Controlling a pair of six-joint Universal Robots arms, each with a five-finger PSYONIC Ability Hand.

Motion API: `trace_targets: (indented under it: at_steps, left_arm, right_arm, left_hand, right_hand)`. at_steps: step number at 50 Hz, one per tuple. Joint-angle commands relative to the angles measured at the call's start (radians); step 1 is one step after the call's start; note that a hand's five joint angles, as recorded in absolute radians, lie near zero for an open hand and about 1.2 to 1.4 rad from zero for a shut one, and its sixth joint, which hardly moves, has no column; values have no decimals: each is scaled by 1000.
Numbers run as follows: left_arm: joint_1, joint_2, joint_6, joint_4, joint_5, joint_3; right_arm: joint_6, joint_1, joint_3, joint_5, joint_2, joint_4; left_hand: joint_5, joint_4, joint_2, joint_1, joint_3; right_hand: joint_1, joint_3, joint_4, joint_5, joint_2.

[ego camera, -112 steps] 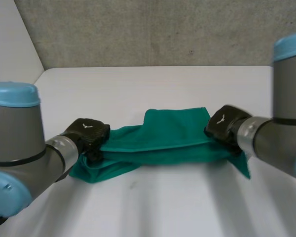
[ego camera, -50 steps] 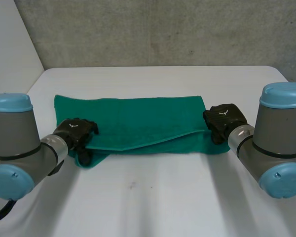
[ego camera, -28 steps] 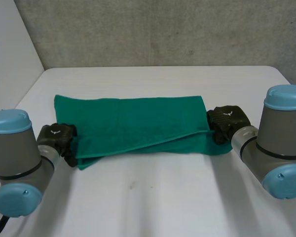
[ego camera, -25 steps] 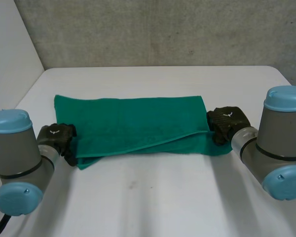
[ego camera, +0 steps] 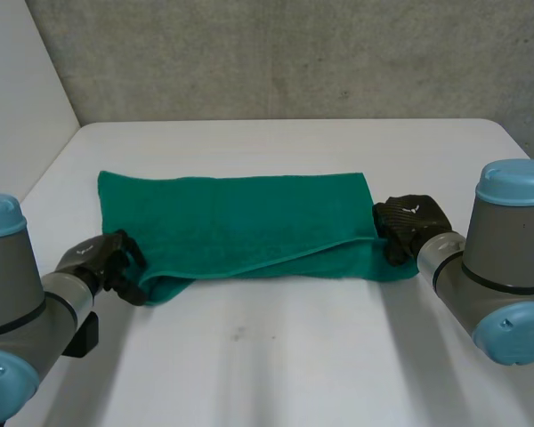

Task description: Fold the towel.

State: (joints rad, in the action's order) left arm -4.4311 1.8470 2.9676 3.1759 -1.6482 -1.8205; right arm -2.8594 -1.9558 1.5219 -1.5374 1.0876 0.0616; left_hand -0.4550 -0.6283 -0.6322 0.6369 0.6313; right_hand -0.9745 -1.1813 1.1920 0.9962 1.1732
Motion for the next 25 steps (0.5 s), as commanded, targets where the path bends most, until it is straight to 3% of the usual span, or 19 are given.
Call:
trace_targets:
  at_steps: [1, 17, 20, 23, 25]
  left_arm:
    - [2, 26, -56, 4, 2, 4]
    - [4, 179, -55, 65, -30, 69]
    - [4, 205, -55, 91, -48, 87]
    - [6, 230, -53, 133, -51, 115]
    - [6, 232, -52, 136, -51, 121]
  right_arm:
    - [0, 0, 1, 0, 0, 0]
    - [2, 0, 17, 2, -5, 17]
    - [2, 0, 17, 2, -5, 20]
    - [3, 0, 17, 2, -5, 21]
    - [5, -2, 17, 3, -5, 21]
  left_hand:
    - [-92, -93, -89, 84, 90]
    - [-112, -114, -110, 105, 111]
    - [-311, -313, -309, 304, 310]
    - [-766, -767, -763, 759, 764]
    - [-767, -768, -764, 759, 765]
  right_hand:
    - [-422, -215, 204, 225, 223]
    - [-422, -215, 204, 225, 223]
    - [-422, -215, 204, 225, 223]
    - [-422, -215, 204, 225, 223]
    - [-422, -215, 204, 225, 223]
